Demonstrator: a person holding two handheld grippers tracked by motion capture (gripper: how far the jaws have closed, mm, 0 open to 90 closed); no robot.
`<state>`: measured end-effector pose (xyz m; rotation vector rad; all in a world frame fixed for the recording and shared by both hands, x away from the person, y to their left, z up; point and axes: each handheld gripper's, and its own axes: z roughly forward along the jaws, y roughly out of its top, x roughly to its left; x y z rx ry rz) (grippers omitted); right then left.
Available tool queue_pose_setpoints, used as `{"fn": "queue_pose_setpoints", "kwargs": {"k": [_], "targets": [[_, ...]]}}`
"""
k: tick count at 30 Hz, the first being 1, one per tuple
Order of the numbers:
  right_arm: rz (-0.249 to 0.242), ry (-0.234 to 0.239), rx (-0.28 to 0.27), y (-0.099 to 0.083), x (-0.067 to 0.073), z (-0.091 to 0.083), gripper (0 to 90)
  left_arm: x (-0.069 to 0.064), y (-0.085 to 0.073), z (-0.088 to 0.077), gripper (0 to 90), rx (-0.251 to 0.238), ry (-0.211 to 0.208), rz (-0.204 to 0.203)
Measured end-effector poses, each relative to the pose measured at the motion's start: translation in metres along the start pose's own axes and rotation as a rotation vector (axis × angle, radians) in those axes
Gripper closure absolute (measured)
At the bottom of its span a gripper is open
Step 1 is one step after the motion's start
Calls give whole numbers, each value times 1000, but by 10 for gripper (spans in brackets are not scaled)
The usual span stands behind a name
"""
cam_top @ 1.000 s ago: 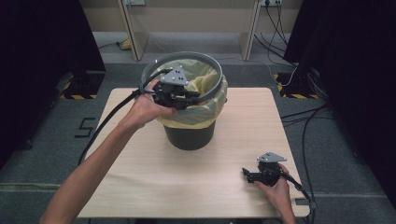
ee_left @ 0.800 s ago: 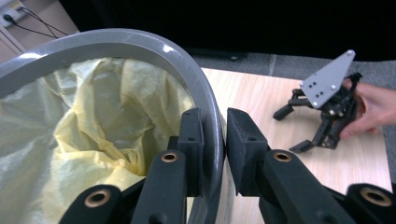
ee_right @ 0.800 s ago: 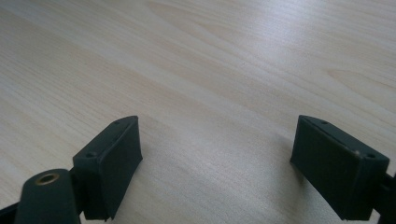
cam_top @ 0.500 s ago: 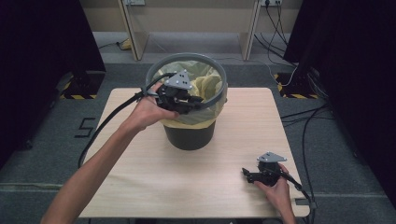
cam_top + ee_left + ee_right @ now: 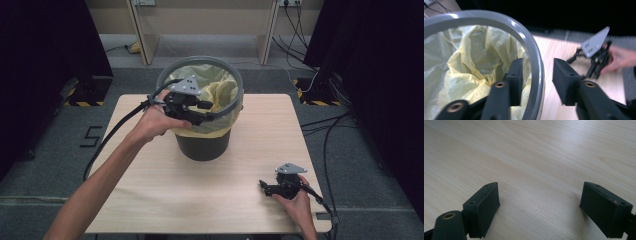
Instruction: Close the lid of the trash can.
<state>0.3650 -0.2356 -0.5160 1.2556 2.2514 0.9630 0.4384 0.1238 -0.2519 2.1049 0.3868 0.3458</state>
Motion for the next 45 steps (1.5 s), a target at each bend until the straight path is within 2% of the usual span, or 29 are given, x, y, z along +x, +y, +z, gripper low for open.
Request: {"fn": "queue_pose_setpoints", "kwargs": {"k": [2, 3, 4, 7, 8, 10, 13, 14, 18, 21, 24, 28, 31, 35, 42, 45], "targets": [[1, 15, 8, 1, -2, 0, 164, 5, -6, -8, 559, -18, 22, -20], [9, 21, 7, 2, -3, 0, 172, 9, -10, -13, 551, -31, 34, -42], [23, 37, 6, 4, -6, -1, 202, 12, -13, -16, 520, -39, 32, -54], [43, 55, -45, 9, -12, -5, 206, 19, -20, -27, 511, -60, 79, -71], [56, 59, -59, 12, -15, -7, 206, 24, -23, -32, 504, -83, 94, -100], [70, 47, -88, 23, -21, -12, 211, 29, -27, -39, 489, -103, 107, -119], [54, 41, -115, 44, -28, -19, 220, 38, -32, -48, 477, -134, 143, -145], [51, 39, -125, 50, -30, -20, 221, 42, -35, -51, 474, -141, 169, -153], [26, 28, -177, 90, -39, -32, 230, 55, -44, -58, 473, -157, 229, -194], [24, 28, -218, 117, -45, -41, 234, 62, -49, -59, 472, -151, 266, -202], [10, 42, -246, 148, -50, -47, 237, 71, -54, -59, 470, -141, 321, -213], [0, 70, -266, 183, -50, -50, 240, 83, -61, -57, 469, -138, 353, -238], [-1, 99, -259, 204, -50, -48, 240, 88, -63, -56, 470, -123, 372, -236], [-11, 97, -265, 232, -47, -47, 240, 91, -63, -56, 462, -122, 364, -240], [-11, 103, -307, 277, -42, -50, 240, 102, -64, -56, 435, -126, 412, -249], [-18, 103, -323, 294, -38, -52, 241, 107, -66, -55, 435, -116, 409, -269]]}}
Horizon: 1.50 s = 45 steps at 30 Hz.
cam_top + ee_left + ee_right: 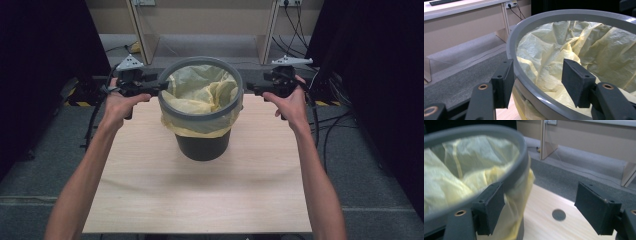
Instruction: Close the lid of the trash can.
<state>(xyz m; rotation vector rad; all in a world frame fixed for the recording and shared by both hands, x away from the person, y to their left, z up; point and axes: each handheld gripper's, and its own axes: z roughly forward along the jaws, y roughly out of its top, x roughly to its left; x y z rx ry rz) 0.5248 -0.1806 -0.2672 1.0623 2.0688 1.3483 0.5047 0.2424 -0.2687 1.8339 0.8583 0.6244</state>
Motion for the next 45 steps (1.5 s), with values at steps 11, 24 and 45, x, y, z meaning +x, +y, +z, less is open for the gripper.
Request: {"fn": "queue_pose_setpoints", "kwargs": {"k": [11, 24, 45], "targets": [[0, 14, 10, 13, 9, 33, 244, 12, -12, 13, 449, -11, -4, -32], [66, 46, -20, -1, 4, 40, 262, 7, -13, 15, 491, -7, 26, -3], [89, 6, -41, -13, -19, -3, 240, -7, -20, -41, 251, -62, -162, -71]]}}
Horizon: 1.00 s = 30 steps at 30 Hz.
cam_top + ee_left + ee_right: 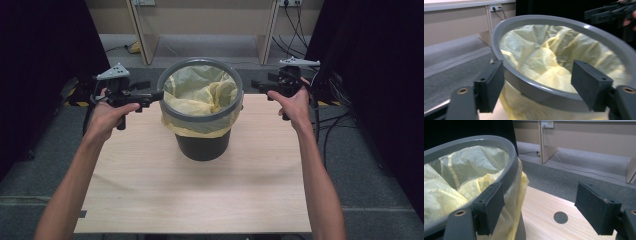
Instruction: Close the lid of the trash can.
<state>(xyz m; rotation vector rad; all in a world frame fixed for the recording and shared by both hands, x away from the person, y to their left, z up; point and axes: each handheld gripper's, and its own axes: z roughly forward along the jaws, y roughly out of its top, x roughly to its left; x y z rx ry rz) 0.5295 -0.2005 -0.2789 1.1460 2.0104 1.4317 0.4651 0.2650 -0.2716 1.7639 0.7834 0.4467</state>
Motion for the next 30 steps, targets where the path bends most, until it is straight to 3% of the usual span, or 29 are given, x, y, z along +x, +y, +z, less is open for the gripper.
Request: {"fn": "queue_pose_setpoints", "kwargs": {"k": [5, 10, 30], "targets": [[5, -9, -8, -17, -6, -15, 237, -9, -9, -14, 202, -21, 7, 23], [7, -19, -3, -35, -9, -25, 231, -18, -30, -20, 169, -34, 14, 34], [-31, -14, 12, -98, 4, -48, 229, -30, -104, -13, 169, 41, 51, 68]]}}
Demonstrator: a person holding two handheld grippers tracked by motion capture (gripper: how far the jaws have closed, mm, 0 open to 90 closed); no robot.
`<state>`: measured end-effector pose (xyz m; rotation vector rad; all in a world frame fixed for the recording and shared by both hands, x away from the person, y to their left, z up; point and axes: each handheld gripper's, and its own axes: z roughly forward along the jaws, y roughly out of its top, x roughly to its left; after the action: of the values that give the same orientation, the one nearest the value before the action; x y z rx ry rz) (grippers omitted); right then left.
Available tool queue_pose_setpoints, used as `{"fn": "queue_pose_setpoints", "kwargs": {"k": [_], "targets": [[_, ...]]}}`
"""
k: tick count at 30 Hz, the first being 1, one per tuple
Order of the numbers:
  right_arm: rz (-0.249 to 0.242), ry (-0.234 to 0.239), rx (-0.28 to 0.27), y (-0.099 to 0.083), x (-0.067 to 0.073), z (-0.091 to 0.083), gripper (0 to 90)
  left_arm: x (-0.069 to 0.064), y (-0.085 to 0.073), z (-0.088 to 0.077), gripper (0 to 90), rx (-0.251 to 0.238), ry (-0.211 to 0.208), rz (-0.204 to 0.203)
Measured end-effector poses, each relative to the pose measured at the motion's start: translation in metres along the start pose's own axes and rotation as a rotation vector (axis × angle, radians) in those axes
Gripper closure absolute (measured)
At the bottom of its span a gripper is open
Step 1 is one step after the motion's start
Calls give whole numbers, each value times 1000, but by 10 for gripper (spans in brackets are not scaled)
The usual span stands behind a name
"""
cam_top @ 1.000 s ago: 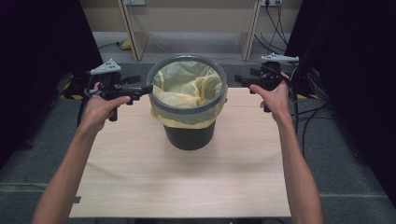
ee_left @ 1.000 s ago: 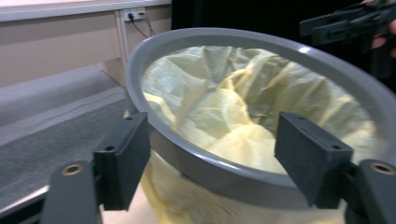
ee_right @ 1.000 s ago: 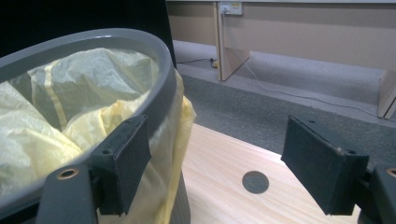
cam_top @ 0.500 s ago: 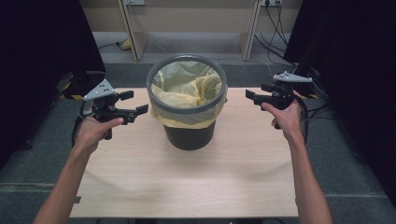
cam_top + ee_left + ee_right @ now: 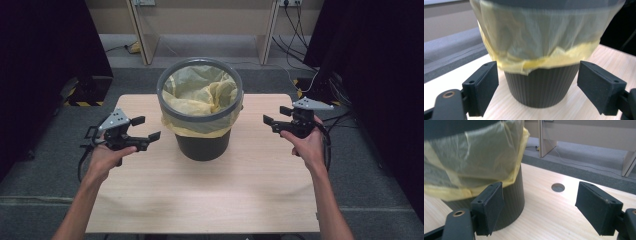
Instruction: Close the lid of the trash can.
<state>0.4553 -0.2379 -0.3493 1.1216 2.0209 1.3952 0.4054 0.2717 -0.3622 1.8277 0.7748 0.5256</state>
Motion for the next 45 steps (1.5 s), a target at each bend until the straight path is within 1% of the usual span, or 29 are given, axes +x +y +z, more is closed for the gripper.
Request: {"fn": "queue_pose_setpoints", "kwargs": {"k": [2, 3, 6, 8, 11, 16, 21, 25, 27, 30, 34, 36, 38, 42, 45], "targets": [[3, 3, 3, -7, 1, 0, 229, -1, -7, 2, 169, 3, 0, -1], [6, 3, 4, -9, 1, 0, 229, -2, -13, 4, 170, 6, 4, 2], [3, -5, 13, -18, 3, -1, 229, -4, -23, 9, 173, 19, 8, 5], [4, -4, 15, -24, 3, -2, 229, -6, -29, 12, 173, 28, 10, 16], [-4, -16, 23, -34, 6, -3, 229, -9, -37, 15, 173, 37, 4, 25], [-2, -18, 38, -53, 9, -3, 229, -14, -50, 21, 173, 70, 0, 45], [-3, -19, 57, -75, 14, -2, 228, -18, -65, 29, 173, 90, -15, 37], [-7, -24, 73, -91, 17, -3, 228, -21, -81, 36, 176, 125, -15, 44], [-4, -22, 85, -99, 19, -3, 228, -22, -88, 39, 177, 145, -12, 38], [7, -17, 97, -108, 20, -2, 228, -24, -98, 43, 177, 172, -19, 34], [15, -19, 107, -117, 20, 0, 227, -24, -112, 48, 178, 211, -14, 22], [18, -19, 109, -119, 20, 0, 227, -22, -121, 50, 177, 224, -11, -3], [17, -23, 115, -121, 20, 0, 227, -21, -126, 52, 178, 231, -11, -11], [5, -37, 136, -127, 24, -1, 227, -20, -139, 52, 177, 272, -8, -32], [-2, -49, 156, -133, 26, -1, 228, -21, -146, 51, 178, 289, -12, -46]]}}
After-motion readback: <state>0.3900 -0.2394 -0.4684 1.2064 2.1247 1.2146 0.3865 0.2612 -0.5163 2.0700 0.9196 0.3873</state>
